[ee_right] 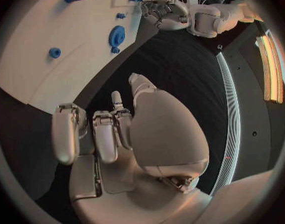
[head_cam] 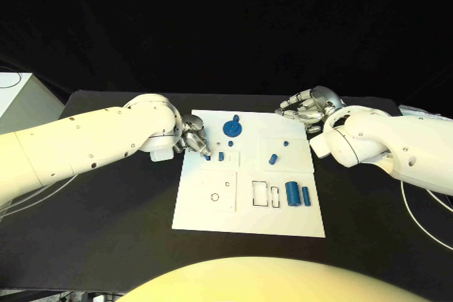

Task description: Assemble the parts on the task board

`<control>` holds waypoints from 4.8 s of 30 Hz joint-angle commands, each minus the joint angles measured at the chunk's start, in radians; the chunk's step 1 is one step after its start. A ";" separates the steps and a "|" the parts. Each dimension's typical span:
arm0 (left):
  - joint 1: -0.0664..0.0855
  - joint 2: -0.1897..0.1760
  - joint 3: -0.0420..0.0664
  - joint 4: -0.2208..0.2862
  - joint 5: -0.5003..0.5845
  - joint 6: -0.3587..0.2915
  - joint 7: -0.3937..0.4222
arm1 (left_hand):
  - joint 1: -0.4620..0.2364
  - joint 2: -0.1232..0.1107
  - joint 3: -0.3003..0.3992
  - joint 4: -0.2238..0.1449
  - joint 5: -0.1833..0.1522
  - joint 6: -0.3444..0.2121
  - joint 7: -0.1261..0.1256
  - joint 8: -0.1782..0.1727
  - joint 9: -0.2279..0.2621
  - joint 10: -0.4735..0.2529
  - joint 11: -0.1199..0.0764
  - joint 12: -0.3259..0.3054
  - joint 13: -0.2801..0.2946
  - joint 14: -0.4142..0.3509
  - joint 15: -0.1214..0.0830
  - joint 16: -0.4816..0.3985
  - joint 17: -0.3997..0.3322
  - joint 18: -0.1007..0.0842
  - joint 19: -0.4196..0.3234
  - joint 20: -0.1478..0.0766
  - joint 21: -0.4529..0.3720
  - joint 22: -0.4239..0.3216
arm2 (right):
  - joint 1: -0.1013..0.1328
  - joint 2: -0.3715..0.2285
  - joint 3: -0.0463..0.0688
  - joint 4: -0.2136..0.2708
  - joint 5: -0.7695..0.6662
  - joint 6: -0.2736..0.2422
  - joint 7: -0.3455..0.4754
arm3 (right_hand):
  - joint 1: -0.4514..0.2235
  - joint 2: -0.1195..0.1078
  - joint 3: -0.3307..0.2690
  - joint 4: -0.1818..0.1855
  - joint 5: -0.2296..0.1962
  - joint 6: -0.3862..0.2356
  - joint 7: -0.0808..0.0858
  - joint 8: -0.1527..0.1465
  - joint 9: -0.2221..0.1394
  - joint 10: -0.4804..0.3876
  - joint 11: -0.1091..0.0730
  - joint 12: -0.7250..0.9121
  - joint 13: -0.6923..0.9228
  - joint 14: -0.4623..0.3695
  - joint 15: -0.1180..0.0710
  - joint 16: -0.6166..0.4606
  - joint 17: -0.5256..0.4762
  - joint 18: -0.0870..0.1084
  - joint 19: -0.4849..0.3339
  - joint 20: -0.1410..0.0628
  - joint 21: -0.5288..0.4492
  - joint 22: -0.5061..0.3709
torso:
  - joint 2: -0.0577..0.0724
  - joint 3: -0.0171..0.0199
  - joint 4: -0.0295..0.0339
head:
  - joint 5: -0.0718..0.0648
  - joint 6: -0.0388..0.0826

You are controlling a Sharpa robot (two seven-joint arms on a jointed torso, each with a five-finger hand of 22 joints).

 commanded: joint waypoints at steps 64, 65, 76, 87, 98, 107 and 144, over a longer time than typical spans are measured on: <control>-0.014 -0.078 0.033 0.053 0.229 -0.149 0.103 | -0.123 0.056 -0.465 0.154 -0.223 -0.081 0.023 -0.034 -0.042 -0.164 0.034 -0.142 -0.222 0.027 0.020 -0.083 0.041 0.027 -0.129 0.021 -0.130 -0.191 | -0.008 -0.004 0.000 -0.014 0.008 0.014 0.026 | -0.014 -0.001 0.011 0.000 0.006 -0.014 -0.001 0.008 0.000 -0.033 -0.002 -0.028 0.100 0.084 0.004 -0.019 0.192 0.026 -0.001 0.009 -0.029 0.133 | -0.003 -0.0006 0.0004 | -0.019 0.000; -0.014 -0.084 0.035 0.058 0.248 -0.161 0.128 | -0.101 0.070 -0.475 0.154 -0.221 -0.105 0.036 -0.028 -0.048 -0.189 0.046 -0.135 -0.227 0.102 0.036 0.033 0.263 0.034 -0.154 0.034 -0.155 -0.224 | -0.008 -0.004 0.000 -0.015 0.009 0.014 0.028 | -0.015 -0.001 0.012 0.000 0.006 -0.014 -0.001 0.009 0.001 -0.035 -0.002 -0.031 0.097 0.084 0.004 -0.019 0.191 0.026 -0.002 0.009 -0.031 0.132 | -0.002 -0.0002 0.0006 | -0.018 0.000; -0.014 -0.094 0.039 0.082 0.136 -0.412 0.550 | 0.322 -0.030 -0.165 0.040 -0.219 -0.198 0.108 -0.068 -0.215 -0.459 0.120 -0.246 -0.387 -0.365 0.096 -0.488 -0.576 0.090 -0.413 0.088 -0.479 -0.575 | -0.009 -0.001 0.000 -0.049 0.027 0.002 0.062 | -0.014 -0.003 0.022 -0.001 0.006 -0.013 -0.003 0.016 0.002 -0.063 -0.004 -0.058 0.068 0.076 0.002 -0.036 0.165 0.035 -0.020 0.008 -0.076 0.109 | -0.001 0.0007 -0.0004 | -0.020 0.000; -0.021 -0.040 0.009 0.038 -0.169 -0.482 0.637 | 0.297 -0.062 -0.104 -0.032 -0.225 -0.205 0.110 -0.120 -0.313 -0.492 0.126 -0.337 -0.515 -0.335 0.102 -0.409 -0.556 0.093 -0.414 0.096 -0.432 -0.541 | -0.009 0.006 0.000 -0.069 0.033 -0.005 0.108 | -0.014 -0.015 0.058 -0.001 0.008 -0.024 -0.006 0.036 0.005 -0.198 -0.007 -0.203 -0.091 0.035 -0.002 -0.120 0.051 0.073 -0.104 0.004 -0.283 0.000 | 0.001 0.0001 0.0005 | -0.025 0.000; -0.027 0.051 -0.022 -0.059 -0.410 -0.396 0.542 | 0.245 -0.087 -0.117 -0.039 -0.229 -0.178 0.083 -0.151 -0.366 -0.537 0.127 -0.365 -0.568 -0.301 0.103 -0.355 -0.533 0.093 -0.409 0.099 -0.423 -0.536 | -0.009 0.010 -0.001 -0.074 0.033 -0.019 0.164 | -0.033 -0.052 0.184 -0.002 0.009 0.006 -0.020 0.057 0.000 -0.413 -0.024 -0.665 -0.578 -0.007 -0.018 -0.249 -0.087 0.098 -0.141 -0.012 -0.478 -0.107 | 0.001 0.0001 -0.0016 | -0.026 0.000; -0.031 0.082 -0.029 -0.093 -0.464 -0.348 0.506 | 0.238 -0.087 -0.132 -0.043 -0.229 -0.171 0.079 -0.158 -0.377 -0.537 0.125 -0.365 -0.578 -0.289 0.103 -0.336 -0.519 0.093 -0.406 0.100 -0.424 -0.537 | -0.009 0.014 -0.001 -0.080 0.071 -0.069 0.256 | -0.048 -0.087 0.286 -0.021 0.008 0.023 -0.001 0.042 -0.012 -0.402 -0.002 -0.937 -0.849 -0.238 0.003 -0.702 -0.528 0.151 -0.314 0.010 -0.945 -0.371 | 0.001 -0.0012 0.0005 | -0.028 0.000; -0.052 0.134 -0.031 -0.137 -0.477 -0.320 0.503 | 0.260 -0.064 -0.093 -0.079 -0.228 -0.095 0.072 -0.182 -0.424 -0.476 0.112 -0.351 -0.620 -0.248 0.092 -0.251 -0.458 0.093 -0.397 0.089 -0.392 -0.515 | -0.009 0.034 -0.001 -0.108 0.310 -0.096 0.503 | -0.098 -0.069 0.422 -0.165 0.003 -0.005 0.059 -0.026 -0.052 -0.415 0.076 -1.210 -1.243 -0.426 0.108 -1.304 -0.886 0.151 -0.516 0.118 -1.282 -0.715 | 0.001 0.0002 0.0000 | -0.037 0.000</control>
